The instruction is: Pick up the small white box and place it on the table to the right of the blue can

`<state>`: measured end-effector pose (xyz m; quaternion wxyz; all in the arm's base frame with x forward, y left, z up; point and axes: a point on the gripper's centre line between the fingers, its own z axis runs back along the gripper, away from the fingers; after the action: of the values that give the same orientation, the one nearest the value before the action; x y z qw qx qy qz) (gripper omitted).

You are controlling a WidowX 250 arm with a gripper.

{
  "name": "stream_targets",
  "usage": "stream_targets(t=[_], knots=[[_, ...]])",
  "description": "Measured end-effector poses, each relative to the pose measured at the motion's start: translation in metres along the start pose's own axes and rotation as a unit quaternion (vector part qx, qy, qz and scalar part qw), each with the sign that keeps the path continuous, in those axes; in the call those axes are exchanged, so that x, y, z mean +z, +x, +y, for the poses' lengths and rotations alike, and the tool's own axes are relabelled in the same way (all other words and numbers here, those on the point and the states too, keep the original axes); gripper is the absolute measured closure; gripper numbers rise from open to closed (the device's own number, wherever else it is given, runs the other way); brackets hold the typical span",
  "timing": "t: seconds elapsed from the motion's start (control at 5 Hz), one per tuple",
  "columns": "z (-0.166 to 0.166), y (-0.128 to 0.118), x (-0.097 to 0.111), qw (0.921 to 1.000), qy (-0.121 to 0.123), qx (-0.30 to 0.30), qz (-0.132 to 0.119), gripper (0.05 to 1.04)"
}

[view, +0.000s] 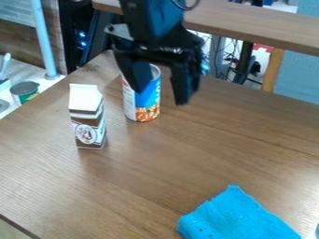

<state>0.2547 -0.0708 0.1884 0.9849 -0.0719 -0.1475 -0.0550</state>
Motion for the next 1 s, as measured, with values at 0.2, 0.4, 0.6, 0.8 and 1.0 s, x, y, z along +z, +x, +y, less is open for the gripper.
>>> stream_targets(t=[0.2, 0.4, 0.6, 0.8, 1.0], knots=[[-0.019, -0.017, -0.003, 0.9995, -0.002, -0.031, 0.010, 0.073], [-0.042, -0.028, -0.006, 0.9980, -0.013, -0.059, 0.017, 0.073], [-0.061, -0.037, -0.010, 0.9956, -0.023, -0.088, 0.021, 0.073], [-0.081, -0.043, -0.024, 0.9911, -0.023, -0.129, 0.025, 0.073], [-0.101, -0.046, -0.052, 0.9846, -0.010, -0.168, 0.045, 0.073]])
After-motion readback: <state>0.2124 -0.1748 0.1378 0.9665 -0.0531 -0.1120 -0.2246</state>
